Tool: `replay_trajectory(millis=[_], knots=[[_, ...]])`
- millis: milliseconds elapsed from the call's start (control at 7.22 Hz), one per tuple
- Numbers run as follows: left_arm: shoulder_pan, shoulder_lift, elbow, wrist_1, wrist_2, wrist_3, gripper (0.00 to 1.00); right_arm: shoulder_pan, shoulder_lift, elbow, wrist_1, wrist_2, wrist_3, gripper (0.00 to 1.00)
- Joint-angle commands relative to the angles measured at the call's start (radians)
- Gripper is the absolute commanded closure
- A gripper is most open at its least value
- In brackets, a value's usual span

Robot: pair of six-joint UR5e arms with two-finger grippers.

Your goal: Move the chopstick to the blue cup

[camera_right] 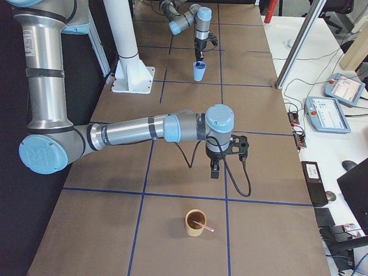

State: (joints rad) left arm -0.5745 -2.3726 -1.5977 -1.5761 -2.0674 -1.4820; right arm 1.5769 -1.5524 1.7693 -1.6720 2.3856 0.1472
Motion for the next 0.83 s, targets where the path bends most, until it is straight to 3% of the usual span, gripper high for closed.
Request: replay_trajectory(millis=[0,139,277,416,693], knots=[[0.007,0.0,0.051,-0.076,0.003,-0.001,0.96,0.0,0.002,-0.004,0.0,0.0,0.0,0.0],[0.007,0.0,0.053,-0.076,0.003,-0.001,0.87,0.0,0.003,-0.004,0.0,0.0,0.0,0.0],[0.008,0.0,0.053,-0.078,0.003,-0.001,0.5,0.0,0.003,-0.004,0.0,0.001,0.0,0.0],[0.007,0.006,0.048,-0.078,0.004,0.003,0.01,0.0,0.003,-0.005,0.0,0.001,0.0,0.0],[0.007,0.01,-0.011,-0.091,0.05,0.002,0.0,0.0,0.005,-0.002,0.0,0.001,-0.003,0.0]])
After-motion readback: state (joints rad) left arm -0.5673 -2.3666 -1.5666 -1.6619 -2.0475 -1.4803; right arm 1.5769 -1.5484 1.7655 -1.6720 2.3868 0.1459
